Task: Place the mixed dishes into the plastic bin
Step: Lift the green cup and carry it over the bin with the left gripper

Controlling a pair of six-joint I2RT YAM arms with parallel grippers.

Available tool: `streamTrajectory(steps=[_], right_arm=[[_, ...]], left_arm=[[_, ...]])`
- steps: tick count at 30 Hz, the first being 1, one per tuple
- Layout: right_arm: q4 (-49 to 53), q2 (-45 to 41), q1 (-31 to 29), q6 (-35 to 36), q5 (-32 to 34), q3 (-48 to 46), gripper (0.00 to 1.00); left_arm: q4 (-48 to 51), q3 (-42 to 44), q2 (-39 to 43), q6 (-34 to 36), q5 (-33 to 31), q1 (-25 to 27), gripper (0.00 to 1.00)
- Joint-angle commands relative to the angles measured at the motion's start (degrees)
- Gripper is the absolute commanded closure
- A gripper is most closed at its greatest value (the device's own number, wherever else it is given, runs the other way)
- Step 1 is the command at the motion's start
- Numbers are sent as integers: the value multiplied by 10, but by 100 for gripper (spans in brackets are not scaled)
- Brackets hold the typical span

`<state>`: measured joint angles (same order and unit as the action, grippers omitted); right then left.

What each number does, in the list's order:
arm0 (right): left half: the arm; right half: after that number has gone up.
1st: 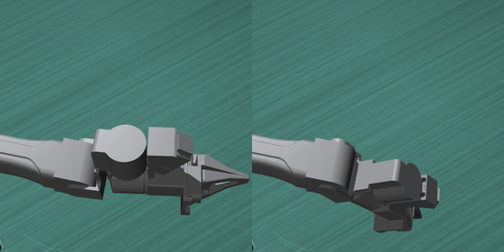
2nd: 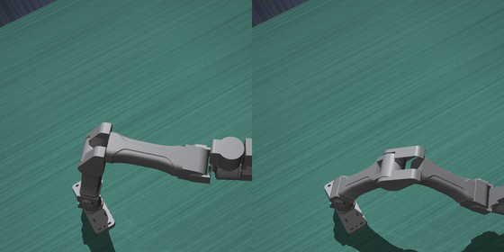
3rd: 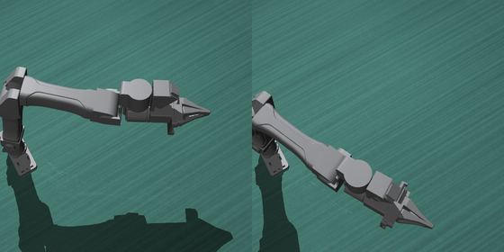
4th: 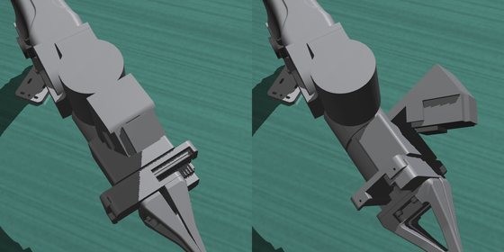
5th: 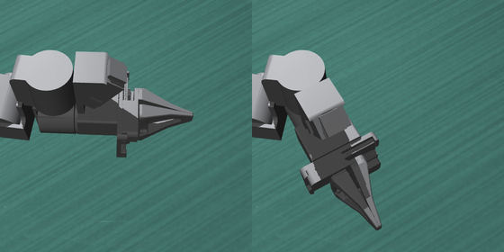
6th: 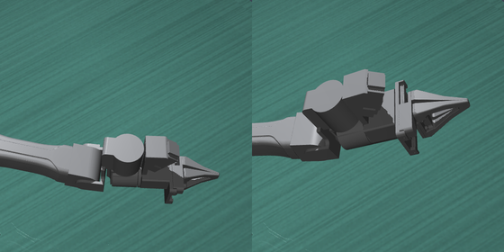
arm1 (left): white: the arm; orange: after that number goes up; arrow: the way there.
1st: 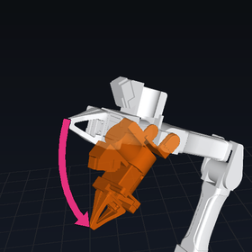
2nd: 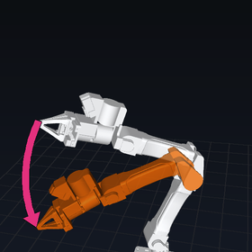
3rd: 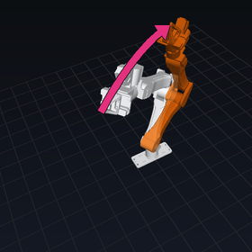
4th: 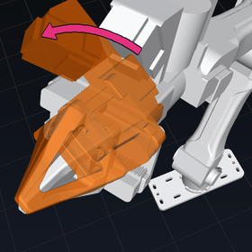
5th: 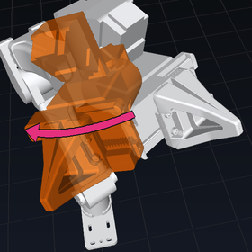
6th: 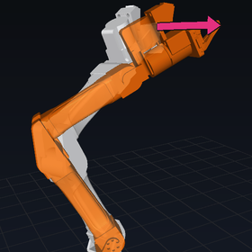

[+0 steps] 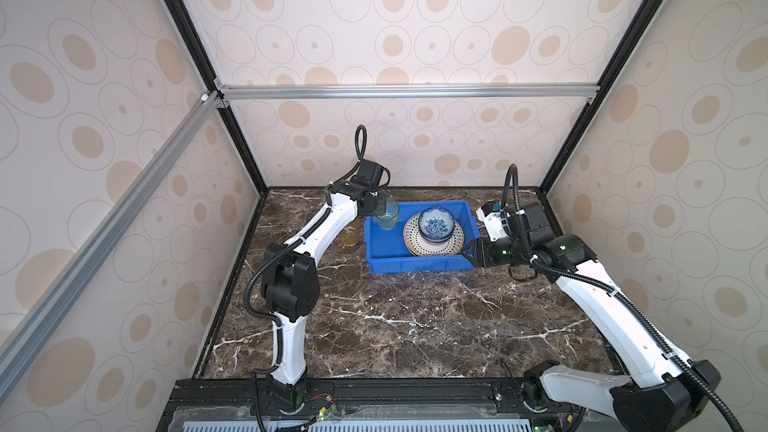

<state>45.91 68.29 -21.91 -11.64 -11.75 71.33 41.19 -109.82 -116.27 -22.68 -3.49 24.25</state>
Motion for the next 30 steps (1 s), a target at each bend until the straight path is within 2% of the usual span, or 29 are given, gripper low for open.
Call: streamTrajectory(steps=[1,8,17,30], right_arm=[[14,-7,-5,15,3,-3,38],[10,-1,-5,12,1,-5,38],[6,9,-6,4,-10,0,38],[12,14,-7,5,-2,-1,38]], left_arm=[[-3,-31,-7,-13,-20,3,100],[-19,-31,-29,-23,-51,3,100],[-50,-34,-54,-30,-37,3,100],[-41,-56,-86,-41,-52,3,100]])
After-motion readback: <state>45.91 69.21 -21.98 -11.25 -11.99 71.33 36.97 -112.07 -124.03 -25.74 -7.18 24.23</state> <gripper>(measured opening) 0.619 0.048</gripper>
